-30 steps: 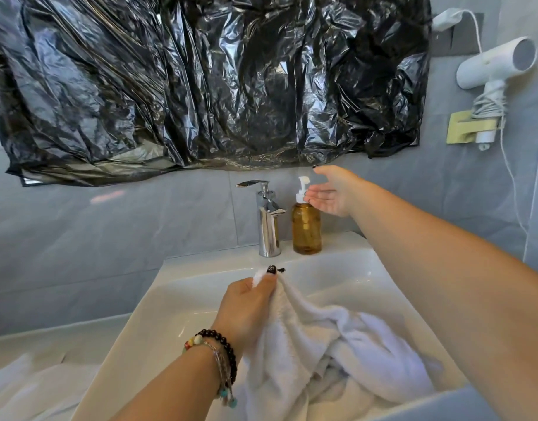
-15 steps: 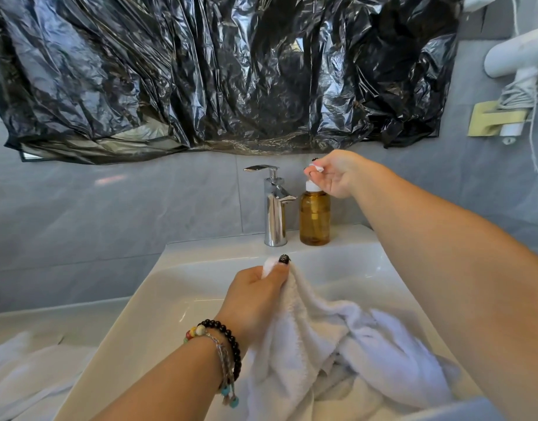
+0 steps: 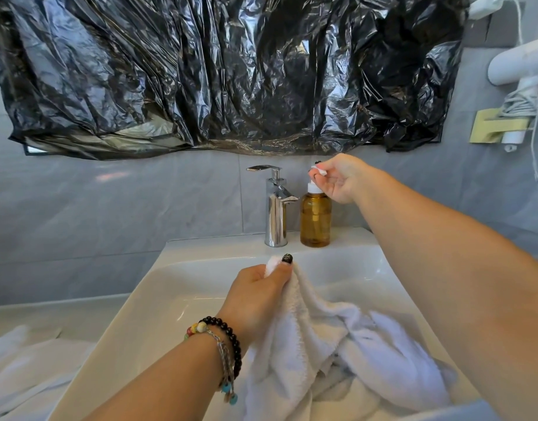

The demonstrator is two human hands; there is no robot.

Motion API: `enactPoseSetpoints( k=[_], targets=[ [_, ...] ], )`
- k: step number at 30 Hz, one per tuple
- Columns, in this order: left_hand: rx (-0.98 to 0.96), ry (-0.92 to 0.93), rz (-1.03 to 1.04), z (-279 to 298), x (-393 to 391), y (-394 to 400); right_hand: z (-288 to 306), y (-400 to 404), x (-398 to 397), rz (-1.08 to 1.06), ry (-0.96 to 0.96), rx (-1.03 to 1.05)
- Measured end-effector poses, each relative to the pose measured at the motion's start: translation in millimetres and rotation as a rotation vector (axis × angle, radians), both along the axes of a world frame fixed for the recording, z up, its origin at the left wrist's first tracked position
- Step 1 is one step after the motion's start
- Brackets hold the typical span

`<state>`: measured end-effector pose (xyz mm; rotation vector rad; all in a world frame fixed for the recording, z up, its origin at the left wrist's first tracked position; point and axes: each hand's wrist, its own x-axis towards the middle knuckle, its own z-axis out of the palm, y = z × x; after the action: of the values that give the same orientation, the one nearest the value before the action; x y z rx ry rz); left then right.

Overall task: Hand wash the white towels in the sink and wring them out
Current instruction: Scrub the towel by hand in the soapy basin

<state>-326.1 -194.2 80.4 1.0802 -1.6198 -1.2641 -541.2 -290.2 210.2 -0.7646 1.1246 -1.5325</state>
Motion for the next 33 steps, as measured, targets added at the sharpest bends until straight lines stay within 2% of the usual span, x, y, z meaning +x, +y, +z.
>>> enactPoseSetpoints(
  k=[25,30,33],
  targets=[
    [0.052,0.054,-0.018,7.2,3.9,5.9,1.6,17.2,25.8,-0.084,0.065,-0.026],
    [0.179,0.224,-0.042,11.8,6.7,3.4,-19.7,55.0,28.6,0.023,-0.164,0.038],
    [0.239,0.35,-0.067,17.0,6.3,4.1,-41.4,103.7,50.0,0.023,-0.113,-0.061]
  ],
)
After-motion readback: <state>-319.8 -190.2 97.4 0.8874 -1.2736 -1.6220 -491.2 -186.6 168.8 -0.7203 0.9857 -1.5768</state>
